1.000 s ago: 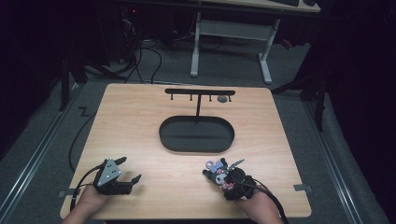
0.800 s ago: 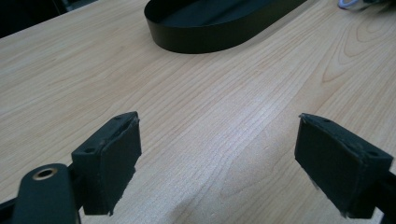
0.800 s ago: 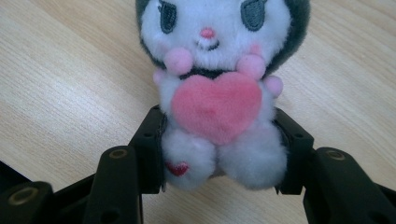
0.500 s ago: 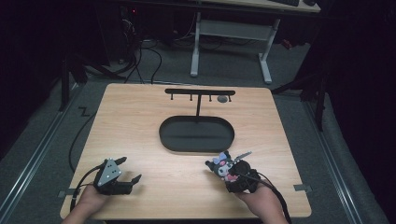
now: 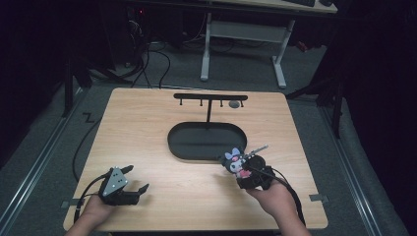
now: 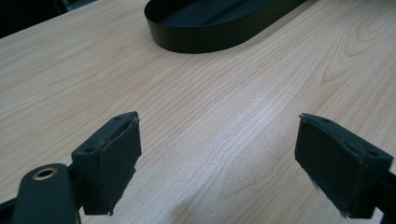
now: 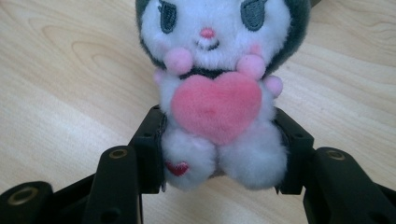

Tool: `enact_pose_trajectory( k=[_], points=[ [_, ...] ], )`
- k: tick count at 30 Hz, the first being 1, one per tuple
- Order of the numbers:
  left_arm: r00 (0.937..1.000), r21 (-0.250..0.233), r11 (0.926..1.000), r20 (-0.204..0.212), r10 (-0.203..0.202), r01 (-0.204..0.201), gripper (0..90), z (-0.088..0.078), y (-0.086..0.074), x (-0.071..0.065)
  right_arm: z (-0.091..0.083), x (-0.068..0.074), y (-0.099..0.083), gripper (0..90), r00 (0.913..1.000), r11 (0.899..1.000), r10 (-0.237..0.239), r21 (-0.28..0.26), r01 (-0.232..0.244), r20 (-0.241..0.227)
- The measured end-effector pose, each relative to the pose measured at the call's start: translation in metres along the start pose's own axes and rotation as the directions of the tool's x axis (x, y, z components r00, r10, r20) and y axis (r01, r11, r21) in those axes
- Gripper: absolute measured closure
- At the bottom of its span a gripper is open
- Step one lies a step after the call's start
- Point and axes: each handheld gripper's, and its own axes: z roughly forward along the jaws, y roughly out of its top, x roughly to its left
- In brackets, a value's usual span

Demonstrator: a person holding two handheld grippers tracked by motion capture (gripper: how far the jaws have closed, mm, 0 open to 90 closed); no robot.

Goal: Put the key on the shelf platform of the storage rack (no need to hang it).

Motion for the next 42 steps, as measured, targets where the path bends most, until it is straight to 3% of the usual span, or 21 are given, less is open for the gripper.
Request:
enact_pose_trajectory(
  k=[12, 19, 37, 42],
  points=[
    [1.0, -0.007, 1.0, -0.002, 0.003, -0.004, 15.5, -0.001, -0.001, 0.0, 0.0, -0.008, 0.021, 47.9, 0.9994, 0.999, 0.034, -0.013, -0.034, 0.01],
    [1.0, -0.007, 1.0, -0.001, 0.002, -0.002, 15.5, -0.001, -0.001, 0.0, 0.001, -0.011, 0.036, 48.0, 0.9993, 0.999, 0.029, -0.02, -0.028, 0.023],
    [1.0, -0.01, 0.9999, 0.0, -0.003, 0.003, 15.5, -0.001, -0.001, 0.0, 0.022, -0.015, 0.067, 48.0, 0.9984, 0.999, 0.052, -0.008, -0.052, 0.023],
    [1.0, -0.011, 0.9999, 0.0, -0.001, 0.001, 15.5, -0.002, -0.001, 0.0, 0.029, -0.018, 0.075, 48.0, 0.9961, 0.997, 0.083, -0.007, -0.083, 0.032]
  ],
)
